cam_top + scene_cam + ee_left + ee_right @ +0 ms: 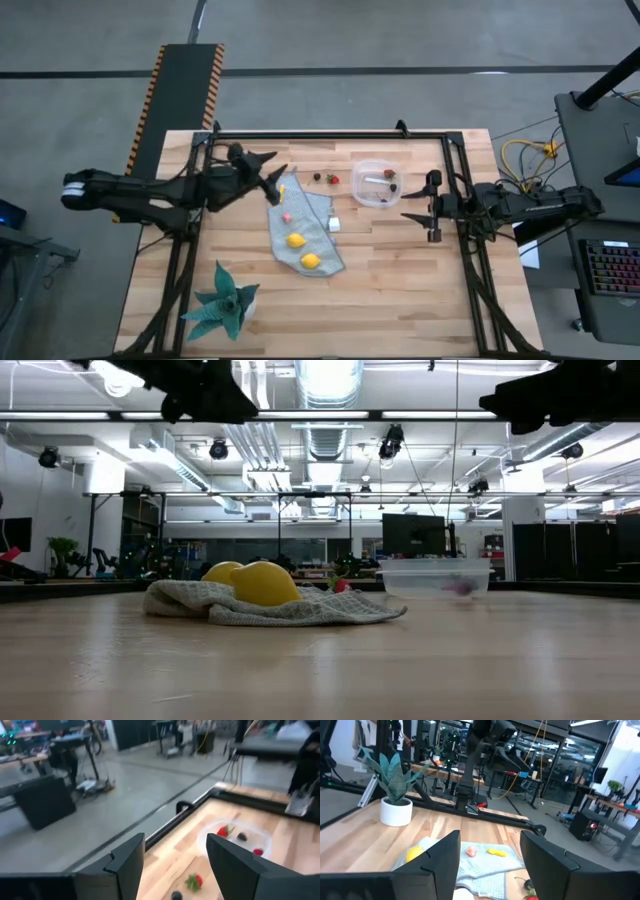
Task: Pick and placing Produce into tupperware
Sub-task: Put the yellow yellow zucchini into the transparent bin
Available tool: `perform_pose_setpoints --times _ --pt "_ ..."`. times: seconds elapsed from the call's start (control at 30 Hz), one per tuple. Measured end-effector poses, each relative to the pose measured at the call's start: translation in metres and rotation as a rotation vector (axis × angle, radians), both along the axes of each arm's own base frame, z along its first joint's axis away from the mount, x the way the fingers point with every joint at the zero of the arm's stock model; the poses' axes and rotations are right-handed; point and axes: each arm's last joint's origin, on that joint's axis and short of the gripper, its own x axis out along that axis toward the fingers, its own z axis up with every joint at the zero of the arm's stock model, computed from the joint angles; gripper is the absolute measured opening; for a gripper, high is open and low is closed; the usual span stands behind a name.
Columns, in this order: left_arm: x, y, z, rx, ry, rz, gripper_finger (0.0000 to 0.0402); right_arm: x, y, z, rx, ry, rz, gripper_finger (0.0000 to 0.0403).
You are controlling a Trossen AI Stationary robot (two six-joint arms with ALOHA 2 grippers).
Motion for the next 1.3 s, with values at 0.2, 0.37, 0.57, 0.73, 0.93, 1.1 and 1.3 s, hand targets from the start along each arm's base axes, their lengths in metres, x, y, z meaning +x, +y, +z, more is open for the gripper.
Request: perform_pose_setpoints --times 0.2,0.37,0.57,0.73,0.93,1.1,1.3 --pt "0.022 0.004 0.004 -0.188 0.16 0.095 0.0199 0.0 0.0 0.0 -0.055 0.001 -0.002 0.0199" --pt "0.026 0.015 0.007 -0.331 0.277 0.241 0.0199 0.0 0.0 0.0 -0.09 0.001 -0.004 0.0199" --pt "0.037 0.033 0.0 -0.497 0.346 0.24 0.0199 0.0 0.0 0.0 -0.1 0.002 -0.004 0.0199" --pt "0.049 0.045 -0.02 -0.639 0.422 0.202 0.0199 0.0 0.0 0.0 -0.1 0.002 -0.004 0.0199" --pt "0.054 0.055 -0.045 -0.68 0.568 0.271 0.0199 0.0 0.0 0.0 -0.097 0.002 -0.004 0.0199" --pt "0.059 0.058 -0.066 -0.725 0.648 0.339 0.0199 0.0 0.0 0.0 -0.096 0.003 -0.004 0.0199" --pt "0.069 0.061 -0.086 -0.763 0.675 0.386 0.0199 0.0 0.0 0.0 -0.096 0.003 -0.004 0.0199"
